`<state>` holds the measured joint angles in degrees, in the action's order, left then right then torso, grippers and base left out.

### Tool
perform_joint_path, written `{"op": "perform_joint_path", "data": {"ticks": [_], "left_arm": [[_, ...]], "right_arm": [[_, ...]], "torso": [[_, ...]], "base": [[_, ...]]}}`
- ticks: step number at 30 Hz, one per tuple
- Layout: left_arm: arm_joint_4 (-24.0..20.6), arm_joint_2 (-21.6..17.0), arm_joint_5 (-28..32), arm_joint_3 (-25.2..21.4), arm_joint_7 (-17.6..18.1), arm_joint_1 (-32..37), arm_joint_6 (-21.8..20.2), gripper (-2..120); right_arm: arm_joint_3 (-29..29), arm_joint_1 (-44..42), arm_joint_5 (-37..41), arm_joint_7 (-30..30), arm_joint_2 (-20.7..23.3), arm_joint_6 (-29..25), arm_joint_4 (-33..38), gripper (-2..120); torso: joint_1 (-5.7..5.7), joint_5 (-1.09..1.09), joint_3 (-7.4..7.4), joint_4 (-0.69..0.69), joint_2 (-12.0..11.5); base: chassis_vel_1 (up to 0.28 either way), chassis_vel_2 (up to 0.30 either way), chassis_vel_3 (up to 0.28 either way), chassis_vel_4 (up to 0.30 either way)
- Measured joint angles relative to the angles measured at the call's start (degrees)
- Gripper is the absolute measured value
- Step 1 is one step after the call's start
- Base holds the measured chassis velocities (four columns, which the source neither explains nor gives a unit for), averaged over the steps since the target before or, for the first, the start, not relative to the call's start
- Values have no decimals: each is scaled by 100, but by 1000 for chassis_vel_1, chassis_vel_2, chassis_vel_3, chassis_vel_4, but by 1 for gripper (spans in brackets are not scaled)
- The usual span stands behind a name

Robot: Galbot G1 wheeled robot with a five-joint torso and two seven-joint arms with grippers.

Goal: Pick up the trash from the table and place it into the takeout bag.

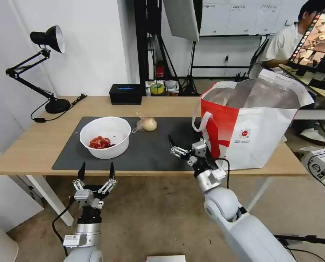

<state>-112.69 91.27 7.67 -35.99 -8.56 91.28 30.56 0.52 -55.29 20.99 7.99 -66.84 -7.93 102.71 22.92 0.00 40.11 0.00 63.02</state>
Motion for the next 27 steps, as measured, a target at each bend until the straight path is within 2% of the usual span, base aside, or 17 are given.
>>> {"op": "perform_joint_path", "data": {"ticks": [9, 27], "left_arm": [[12, 1, 5, -36, 4, -21, 0, 100], [117, 3, 12, -44, 12, -40, 34, 100]], "right_arm": [[-356, 649, 286, 54, -156, 162, -624, 100], [-976, 1960, 1008, 344, -392, 966, -1602, 100]], "torso": [[0, 0, 0, 0, 0], [0, -1, 0, 0, 0]], "base": [[0, 0, 0, 0], [0, 0, 0, 0]]}}
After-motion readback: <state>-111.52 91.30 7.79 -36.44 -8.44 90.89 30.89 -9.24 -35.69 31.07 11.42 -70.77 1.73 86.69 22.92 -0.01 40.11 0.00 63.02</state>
